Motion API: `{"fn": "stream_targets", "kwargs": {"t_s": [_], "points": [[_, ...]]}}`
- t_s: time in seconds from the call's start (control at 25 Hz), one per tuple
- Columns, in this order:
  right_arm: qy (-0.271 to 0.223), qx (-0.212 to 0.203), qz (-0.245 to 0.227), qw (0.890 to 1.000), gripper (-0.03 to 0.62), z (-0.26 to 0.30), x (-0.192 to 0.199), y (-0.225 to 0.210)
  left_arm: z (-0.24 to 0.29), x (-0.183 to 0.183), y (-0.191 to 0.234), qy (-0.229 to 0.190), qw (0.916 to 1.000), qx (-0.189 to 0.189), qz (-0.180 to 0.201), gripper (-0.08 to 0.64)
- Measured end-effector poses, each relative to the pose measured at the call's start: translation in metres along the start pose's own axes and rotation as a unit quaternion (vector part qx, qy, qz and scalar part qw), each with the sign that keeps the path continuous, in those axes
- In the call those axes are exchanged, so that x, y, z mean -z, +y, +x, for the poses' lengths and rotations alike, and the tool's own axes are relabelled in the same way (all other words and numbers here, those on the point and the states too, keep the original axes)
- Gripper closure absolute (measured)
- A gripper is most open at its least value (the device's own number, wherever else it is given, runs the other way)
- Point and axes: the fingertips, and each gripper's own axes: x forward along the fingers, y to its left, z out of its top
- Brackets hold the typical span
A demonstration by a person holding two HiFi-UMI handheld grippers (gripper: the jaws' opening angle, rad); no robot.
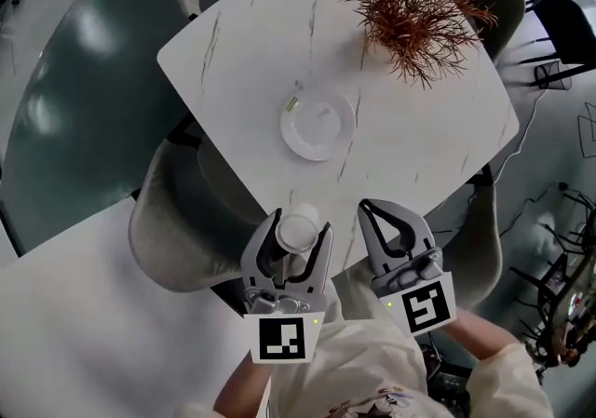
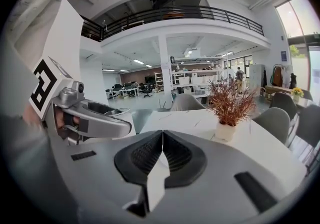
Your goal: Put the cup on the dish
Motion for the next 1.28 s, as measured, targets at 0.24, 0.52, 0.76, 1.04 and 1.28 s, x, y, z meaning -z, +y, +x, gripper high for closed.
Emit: {"fn": "stream_targets", "kwargs": {"t_s": [0.24, 0.52, 0.76, 1.04, 1.28], "points": [[0.000, 0.005, 0.010, 1.000, 0.586, 0.013, 0.011, -0.012, 0.026, 0.008, -0.001, 0.014, 0.9990, 0.017, 0.038, 0.286], [0.005, 0.009, 0.015, 1.000, 0.586, 0.029, 0.023, -0.027, 0.049, 0.018, 0.003, 0.019, 0.9997, 0.005, 0.014, 0.285], [0.012, 0.008, 0.019, 1.000, 0.586, 0.044, 0.035, -0.037, 0.070, 0.027, 0.004, 0.035, 0.9979, 0.018, 0.051, 0.285], [0.017, 0.002, 0.026, 1.000, 0.586, 0.059, 0.046, -0.044, 0.093, 0.031, 0.007, 0.038, 0.9974, 0.018, 0.059, 0.285], [0.024, 0.004, 0.028, 0.999, 0.586, 0.073, 0.056, -0.057, 0.113, 0.036, 0.011, 0.039, 0.9975, 0.016, 0.057, 0.285]]}}
